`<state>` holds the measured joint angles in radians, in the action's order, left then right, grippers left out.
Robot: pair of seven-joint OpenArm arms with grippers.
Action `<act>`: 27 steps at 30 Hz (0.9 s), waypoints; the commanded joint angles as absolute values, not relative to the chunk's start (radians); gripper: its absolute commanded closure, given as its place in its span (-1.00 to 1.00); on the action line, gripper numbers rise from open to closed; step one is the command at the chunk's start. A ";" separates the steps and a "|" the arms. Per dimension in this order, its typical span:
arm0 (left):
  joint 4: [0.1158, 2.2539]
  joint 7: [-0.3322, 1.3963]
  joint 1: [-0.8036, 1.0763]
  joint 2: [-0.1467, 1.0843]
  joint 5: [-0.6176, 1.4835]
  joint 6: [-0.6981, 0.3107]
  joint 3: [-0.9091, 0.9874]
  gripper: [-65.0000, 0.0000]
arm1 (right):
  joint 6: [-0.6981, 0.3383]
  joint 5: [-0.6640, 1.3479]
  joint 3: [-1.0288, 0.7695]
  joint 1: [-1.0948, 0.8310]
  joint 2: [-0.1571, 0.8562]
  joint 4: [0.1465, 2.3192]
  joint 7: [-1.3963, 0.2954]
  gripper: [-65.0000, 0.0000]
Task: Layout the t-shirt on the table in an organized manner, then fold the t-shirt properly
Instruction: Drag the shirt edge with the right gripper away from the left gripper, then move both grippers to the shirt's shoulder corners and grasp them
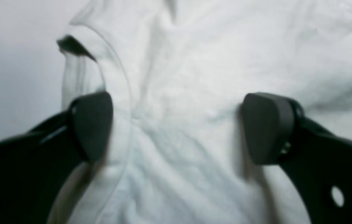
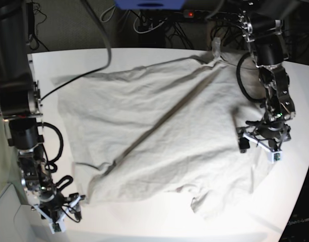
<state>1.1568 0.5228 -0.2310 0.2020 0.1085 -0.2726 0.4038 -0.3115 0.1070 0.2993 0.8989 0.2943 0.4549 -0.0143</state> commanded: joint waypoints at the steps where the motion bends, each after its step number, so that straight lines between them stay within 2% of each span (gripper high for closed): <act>1: 1.204 0.499 -0.248 0.216 0.114 -0.265 0.406 -1.00 | -0.315 0.114 0.291 0.935 0.318 0.493 0.018 -0.19; 4: 1.283 0.499 -0.216 0.214 0.116 -0.265 0.406 -1.00 | -0.314 0.119 0.289 0.874 0.343 0.587 0.002 -0.17; 8: 1.380 0.516 -0.156 0.214 0.116 -0.265 0.406 -1.00 | -0.314 0.119 0.243 0.737 0.363 0.806 -0.154 -0.18; 11: 1.455 0.598 -0.108 0.214 0.116 -0.266 0.406 -1.00 | -0.314 0.119 0.159 0.624 0.357 0.981 -0.255 -0.18; 15: 1.546 0.690 -0.019 0.214 0.127 -0.275 0.406 -1.00 | -0.314 0.114 0.051 0.452 0.298 1.233 -0.363 -0.18; 21: 1.661 0.819 0.091 0.216 0.311 -0.274 0.476 -1.00 | -0.314 0.114 -0.008 0.255 0.255 1.481 -0.447 -0.18; 27: 1.676 0.981 0.127 0.222 0.440 -0.275 0.591 -1.00 | -0.314 0.119 -0.033 0.073 0.252 1.655 -0.476 -0.18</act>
<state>1.6573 0.9958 0.1314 0.2096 0.4263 -0.2749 0.5861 -0.3115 0.1066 -0.0296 0.0570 0.2436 1.6344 -0.5076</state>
